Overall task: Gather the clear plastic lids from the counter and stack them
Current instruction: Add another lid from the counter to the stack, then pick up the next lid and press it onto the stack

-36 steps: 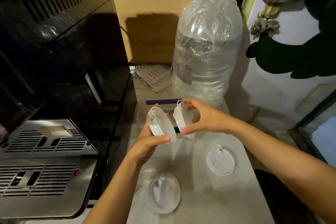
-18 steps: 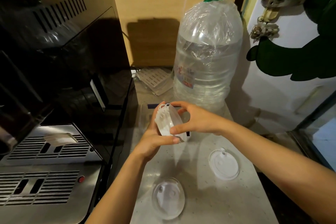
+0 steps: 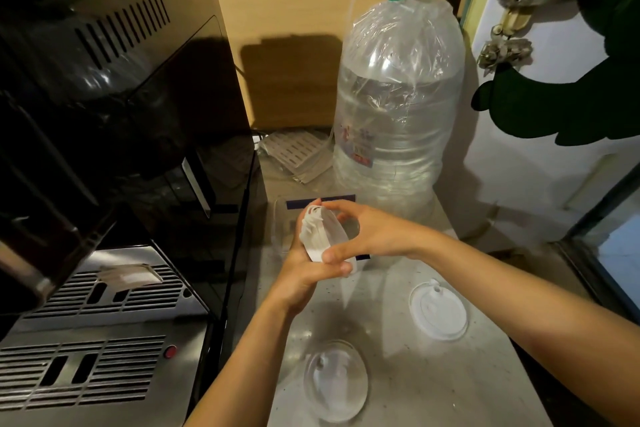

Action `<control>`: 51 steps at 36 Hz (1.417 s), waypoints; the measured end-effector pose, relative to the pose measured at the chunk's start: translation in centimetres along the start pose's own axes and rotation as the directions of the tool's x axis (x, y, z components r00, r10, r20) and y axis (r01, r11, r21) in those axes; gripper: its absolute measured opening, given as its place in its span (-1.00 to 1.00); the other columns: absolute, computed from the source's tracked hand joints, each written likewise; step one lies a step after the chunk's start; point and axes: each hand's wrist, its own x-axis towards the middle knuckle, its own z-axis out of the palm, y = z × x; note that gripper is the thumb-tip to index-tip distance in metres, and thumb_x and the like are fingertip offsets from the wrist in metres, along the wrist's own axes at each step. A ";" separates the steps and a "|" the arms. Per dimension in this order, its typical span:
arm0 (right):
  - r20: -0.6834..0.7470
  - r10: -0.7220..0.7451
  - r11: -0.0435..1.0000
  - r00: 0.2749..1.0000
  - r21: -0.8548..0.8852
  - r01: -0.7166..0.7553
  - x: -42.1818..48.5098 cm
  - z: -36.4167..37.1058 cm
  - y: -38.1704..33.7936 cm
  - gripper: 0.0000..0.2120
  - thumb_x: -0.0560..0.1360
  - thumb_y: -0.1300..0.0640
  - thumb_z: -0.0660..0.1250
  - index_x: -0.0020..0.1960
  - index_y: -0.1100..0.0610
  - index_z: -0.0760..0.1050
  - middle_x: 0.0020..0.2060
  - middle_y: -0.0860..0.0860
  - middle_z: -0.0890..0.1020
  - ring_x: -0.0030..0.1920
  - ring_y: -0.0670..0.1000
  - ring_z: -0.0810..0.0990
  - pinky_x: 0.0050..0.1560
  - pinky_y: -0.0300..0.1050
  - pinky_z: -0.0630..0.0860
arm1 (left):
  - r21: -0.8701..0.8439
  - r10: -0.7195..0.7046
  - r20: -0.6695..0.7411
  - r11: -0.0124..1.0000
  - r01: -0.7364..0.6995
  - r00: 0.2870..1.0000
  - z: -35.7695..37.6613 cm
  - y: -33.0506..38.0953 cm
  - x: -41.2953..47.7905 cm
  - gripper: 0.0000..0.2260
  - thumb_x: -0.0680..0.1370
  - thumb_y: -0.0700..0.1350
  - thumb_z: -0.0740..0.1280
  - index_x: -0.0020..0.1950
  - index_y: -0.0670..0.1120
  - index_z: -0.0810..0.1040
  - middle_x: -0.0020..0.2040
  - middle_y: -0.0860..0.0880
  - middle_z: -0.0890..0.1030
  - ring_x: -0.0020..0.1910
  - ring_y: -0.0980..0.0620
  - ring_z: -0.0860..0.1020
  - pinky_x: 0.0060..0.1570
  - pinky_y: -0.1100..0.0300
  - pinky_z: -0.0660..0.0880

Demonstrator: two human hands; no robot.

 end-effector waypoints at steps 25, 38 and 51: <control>0.136 0.187 0.982 0.973 -0.028 -0.185 -0.2 4.8 6.7 -0.25 0.38 -0.12 0.39 0.45 0.04 0.16 0.36 0.04 0.38 0.29 0.00 0.42 0.26 -0.07 0.44 | -0.152 -0.059 -0.254 0.988 0.020 0.965 -0.5 -0.9 -1.2 -0.37 0.02 -0.02 0.40 0.07 0.08 0.37 0.01 0.05 0.46 0.01 0.10 0.46 -0.05 0.20 0.45; 0.243 0.217 0.775 0.945 -0.632 -0.015 -3.0 14.4 7.7 -0.03 0.31 -0.31 0.36 0.48 0.09 -0.04 0.43 0.16 0.19 0.29 0.26 0.33 0.25 0.15 0.35 | -0.105 -0.142 -0.269 0.988 0.118 0.953 0.2 -1.3 -2.2 -0.31 0.01 0.02 0.43 0.11 0.06 0.34 0.00 0.02 0.44 0.04 0.03 0.44 0.20 -0.01 0.41; 0.178 0.183 0.752 0.967 -0.659 -0.021 -3.0 14.9 8.0 -0.13 0.36 -0.10 0.41 0.47 0.15 0.00 0.38 0.17 0.24 0.26 0.26 0.34 0.16 0.13 0.42 | -0.062 -0.152 -0.258 0.988 0.141 0.954 0.1 -1.5 -2.5 -0.24 0.02 0.02 0.44 0.19 0.09 0.26 0.03 0.02 0.42 0.07 0.01 0.43 0.20 0.00 0.43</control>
